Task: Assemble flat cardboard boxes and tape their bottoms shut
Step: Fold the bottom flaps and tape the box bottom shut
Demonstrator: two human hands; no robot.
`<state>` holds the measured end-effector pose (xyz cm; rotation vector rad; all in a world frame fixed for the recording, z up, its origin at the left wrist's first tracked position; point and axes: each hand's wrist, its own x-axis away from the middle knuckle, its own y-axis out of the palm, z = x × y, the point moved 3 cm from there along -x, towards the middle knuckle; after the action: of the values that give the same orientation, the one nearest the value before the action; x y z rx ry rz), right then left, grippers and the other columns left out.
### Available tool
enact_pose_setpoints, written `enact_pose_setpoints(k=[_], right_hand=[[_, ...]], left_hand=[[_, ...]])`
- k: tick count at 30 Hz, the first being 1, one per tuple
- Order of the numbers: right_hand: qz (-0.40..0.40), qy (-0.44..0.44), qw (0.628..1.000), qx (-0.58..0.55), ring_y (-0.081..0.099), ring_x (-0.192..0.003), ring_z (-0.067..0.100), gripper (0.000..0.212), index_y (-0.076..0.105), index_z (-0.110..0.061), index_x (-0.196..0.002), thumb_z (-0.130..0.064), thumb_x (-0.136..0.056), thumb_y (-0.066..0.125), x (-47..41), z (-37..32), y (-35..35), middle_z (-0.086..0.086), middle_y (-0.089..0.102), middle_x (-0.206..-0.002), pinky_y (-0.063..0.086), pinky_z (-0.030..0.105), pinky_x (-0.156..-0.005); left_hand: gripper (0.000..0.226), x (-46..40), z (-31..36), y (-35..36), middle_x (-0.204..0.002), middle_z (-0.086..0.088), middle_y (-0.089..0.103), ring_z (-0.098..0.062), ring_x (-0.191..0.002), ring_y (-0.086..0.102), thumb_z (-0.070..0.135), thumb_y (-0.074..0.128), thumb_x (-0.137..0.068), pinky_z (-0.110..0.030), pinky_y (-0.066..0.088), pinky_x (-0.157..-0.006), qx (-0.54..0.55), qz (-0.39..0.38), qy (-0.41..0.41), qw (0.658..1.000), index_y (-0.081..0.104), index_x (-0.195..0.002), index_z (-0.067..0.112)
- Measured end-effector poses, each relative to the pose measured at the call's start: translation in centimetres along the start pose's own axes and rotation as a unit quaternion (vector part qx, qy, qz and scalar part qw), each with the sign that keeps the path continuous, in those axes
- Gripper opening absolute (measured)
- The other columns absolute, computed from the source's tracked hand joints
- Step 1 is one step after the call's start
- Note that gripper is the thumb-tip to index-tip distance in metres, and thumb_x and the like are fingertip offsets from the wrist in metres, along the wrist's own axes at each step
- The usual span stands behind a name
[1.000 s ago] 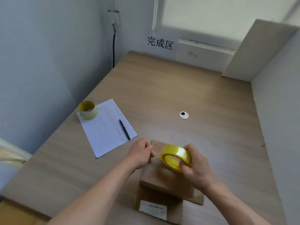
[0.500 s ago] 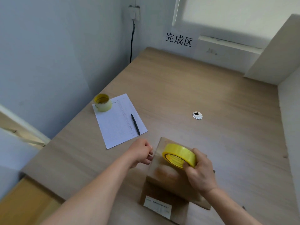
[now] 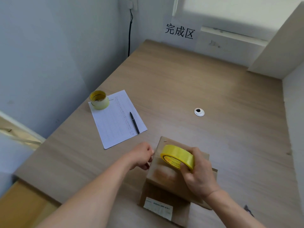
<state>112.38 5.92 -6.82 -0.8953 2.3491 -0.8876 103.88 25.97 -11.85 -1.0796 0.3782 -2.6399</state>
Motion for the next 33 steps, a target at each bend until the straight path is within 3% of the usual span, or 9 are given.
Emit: enact_pose_setpoints(k=[3,7,12,16,20,23,25,30,33], right_hand=[[0.005,0.005,1.0,-0.003,0.044,-0.08,-0.006,0.041,0.053,-0.027,-0.108,-0.015,-0.072,0.066,0.0,0.0,0.1,-0.03,0.05,-0.091,0.029,-0.004,-0.076],[0.012,0.007,1.0,0.001,0.042,-0.078,-0.006,0.041,0.05,-0.029,-0.107,-0.015,-0.072,0.066,0.1,-0.1,0.2,-0.03,0.049,-0.089,0.029,-0.003,-0.074],[0.009,0.011,1.0,0.019,0.039,-0.073,-0.003,0.042,0.045,-0.034,-0.105,-0.018,-0.072,0.066,0.0,0.0,0.2,-0.021,0.05,-0.084,0.029,0.014,-0.065],[-0.009,0.019,1.0,-0.006,0.047,-0.07,-0.007,0.037,0.046,-0.036,-0.095,-0.018,-0.07,0.067,-0.3,0.1,-0.1,-0.026,0.051,-0.077,0.032,0.004,-0.065],[-0.111,0.118,0.971,-0.175,0.062,-0.073,0.017,0.031,0.07,-0.015,-0.087,-0.029,-0.059,0.074,-1.0,0.9,-1.4,0.009,0.069,-0.08,0.05,0.037,-0.069],[-0.107,0.181,0.915,-0.344,0.066,-0.078,0.031,0.02,0.069,-0.007,-0.076,-0.023,-0.064,0.073,-0.3,2.4,-3.9,0.028,0.067,-0.077,0.05,0.04,-0.072],[-0.09,0.199,0.906,-0.363,0.061,-0.065,0.034,0.02,0.061,-0.009,-0.065,-0.025,-0.077,0.06,0.5,3.4,-5.7,0.021,0.06,-0.059,0.048,0.039,-0.066],[-0.101,0.134,0.98,-0.109,0.043,-0.053,0.015,0.036,0.047,-0.008,-0.064,-0.039,-0.083,0.049,1.5,3.9,-8.7,0.0,0.045,-0.054,0.035,0.037,-0.052],[-0.131,0.107,0.979,0.115,0.05,-0.061,0.02,0.041,0.049,-0.014,-0.069,-0.053,-0.082,0.042,2.2,3.8,-9.7,0.002,0.05,-0.058,0.039,0.04,-0.058]], left_hand=[[0.025,-0.1,-0.4,1.0,-0.081,-0.009,0.055,-0.027,-0.065,0.057,0.026,0.038,-0.103,-0.037,0.051,-0.062,-0.002,0.043,0.002,0.999,0.044,-0.08,0.016],[0.012,-0.4,-1.3,2.3,-0.097,-0.007,0.06,-0.031,-0.1,0.059,0.026,0.046,-0.1,-0.036,0.046,-0.082,-0.039,0.152,-0.001,0.988,0.05,-0.091,0.018],[0.029,-0.2,-1.6,1.9,-0.117,-0.003,0.067,-0.023,-0.109,0.062,0.016,0.048,-0.097,-0.037,0.05,-0.096,0.165,0.258,0.035,0.951,0.062,-0.122,0.022],[0.036,0.5,0.1,4.1,-0.135,0.015,0.053,0.007,-0.123,0.045,0.018,0.046,-0.102,0.0,0.03,-0.096,0.166,0.168,0.163,0.958,0.055,-0.136,0.023],[0.039,0.2,-0.8,4.0,-0.137,0.024,0.043,0.008,-0.128,0.039,0.021,0.044,-0.103,-0.003,0.026,-0.1,0.123,0.159,0.186,0.962,0.048,-0.14,0.032],[0.039,0.1,-0.8,3.9,-0.134,0.028,0.042,0.009,-0.126,0.039,0.027,0.043,-0.103,-0.005,0.027,-0.099,0.096,0.172,0.178,0.964,0.046,-0.138,0.042],[0.038,0.1,-0.9,4.1,-0.135,0.028,0.043,0.008,-0.126,0.039,0.03,0.042,-0.103,-0.009,0.028,-0.101,0.083,0.174,0.173,0.966,0.045,-0.138,0.044],[0.037,-0.1,-0.8,4.4,-0.142,0.022,0.046,0.004,-0.129,0.04,0.036,0.041,-0.102,-0.013,0.029,-0.103,0.052,0.164,0.169,0.97,0.045,-0.138,0.046],[0.037,-0.2,-0.7,4.5,-0.143,0.018,0.048,0.001,-0.129,0.042,0.037,0.042,-0.102,-0.015,0.03,-0.103,0.037,0.172,0.168,0.97,0.045,-0.138,0.047]])
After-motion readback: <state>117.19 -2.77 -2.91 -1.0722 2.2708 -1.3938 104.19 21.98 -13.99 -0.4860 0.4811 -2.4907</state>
